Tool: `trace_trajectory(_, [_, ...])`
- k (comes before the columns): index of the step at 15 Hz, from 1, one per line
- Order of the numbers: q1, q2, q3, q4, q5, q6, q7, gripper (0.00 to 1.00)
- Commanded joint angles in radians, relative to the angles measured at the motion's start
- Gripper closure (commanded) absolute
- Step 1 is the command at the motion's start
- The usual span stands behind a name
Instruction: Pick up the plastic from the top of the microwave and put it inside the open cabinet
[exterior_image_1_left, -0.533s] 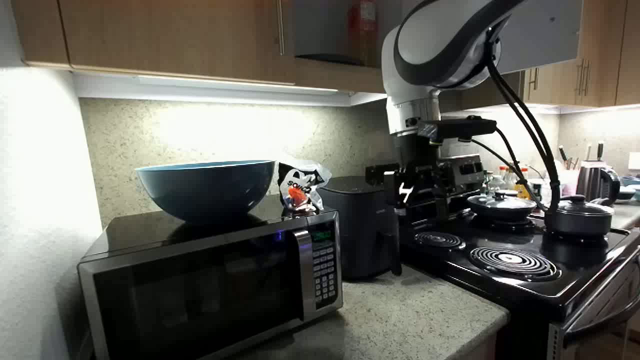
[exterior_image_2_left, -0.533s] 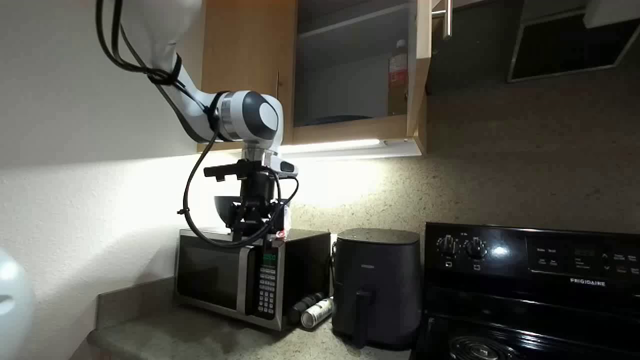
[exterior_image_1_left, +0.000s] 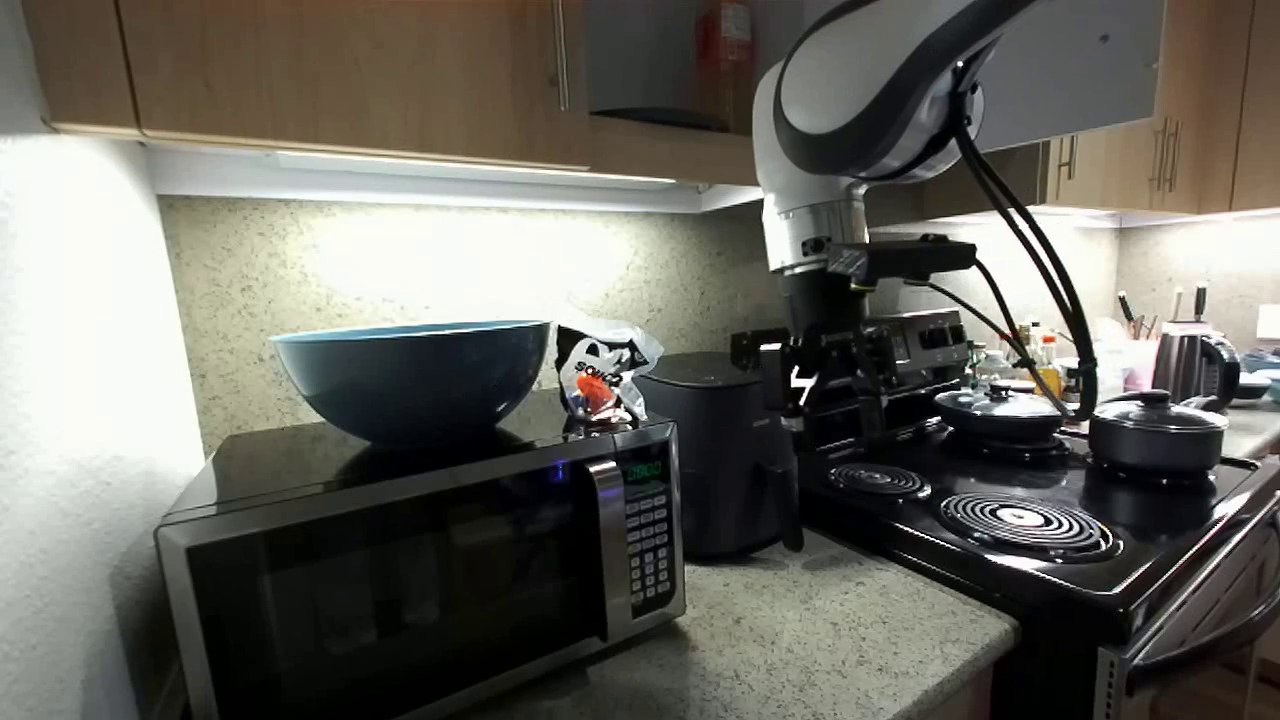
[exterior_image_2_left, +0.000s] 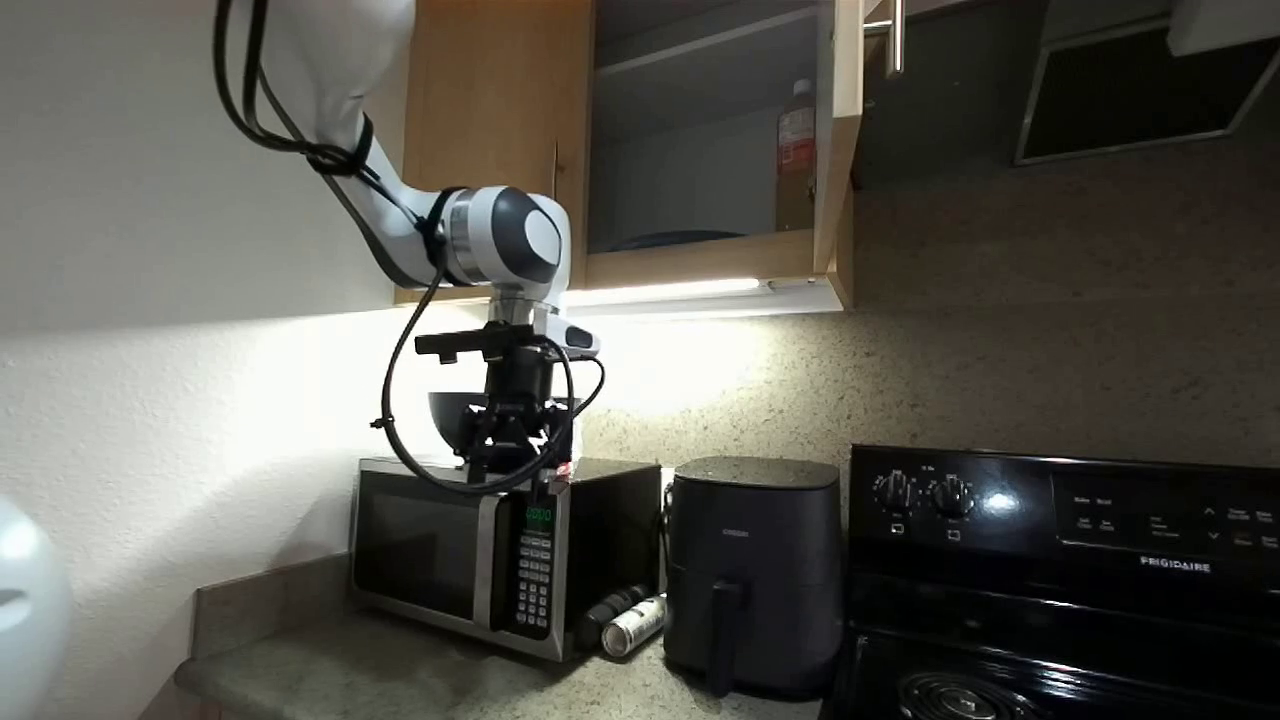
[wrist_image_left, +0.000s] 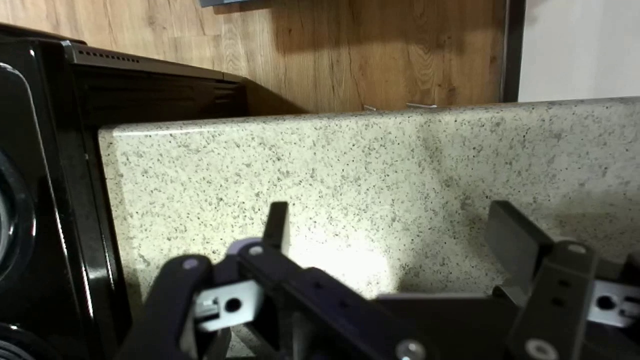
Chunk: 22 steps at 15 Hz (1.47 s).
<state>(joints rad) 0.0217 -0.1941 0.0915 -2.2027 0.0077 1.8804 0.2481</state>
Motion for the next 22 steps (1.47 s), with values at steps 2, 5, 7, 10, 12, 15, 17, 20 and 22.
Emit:
trace_trajectory(2, [0.012, 0.176, -0.009, 0.231, -0.029, -0.085, -0.1, 0.0])
trace_trajectory(5, [0.018, 0.246, -0.012, 0.362, -0.03, -0.091, -0.112, 0.0])
trace_trajectory(7, [0.019, 0.213, -0.015, 0.299, -0.017, -0.049, -0.084, 0.0])
trace_trajectory(10, [0.019, 0.217, -0.017, 0.296, -0.017, -0.049, -0.084, 0.0])
trace_trajectory(12, [0.02, 0.217, -0.017, 0.295, -0.017, -0.049, -0.084, 0.0])
trace_trajectory(15, [0.04, 0.236, -0.001, 0.334, -0.119, 0.042, -0.047, 0.0])
trace_trajectory(17, [0.061, 0.25, 0.009, 0.38, -0.2, 0.103, -0.037, 0.0])
trace_trajectory(20, [0.089, 0.257, 0.023, 0.433, -0.199, 0.211, -0.123, 0.0])
trace_trajectory(22, [0.104, 0.264, 0.032, 0.447, -0.185, 0.302, -0.158, 0.0])
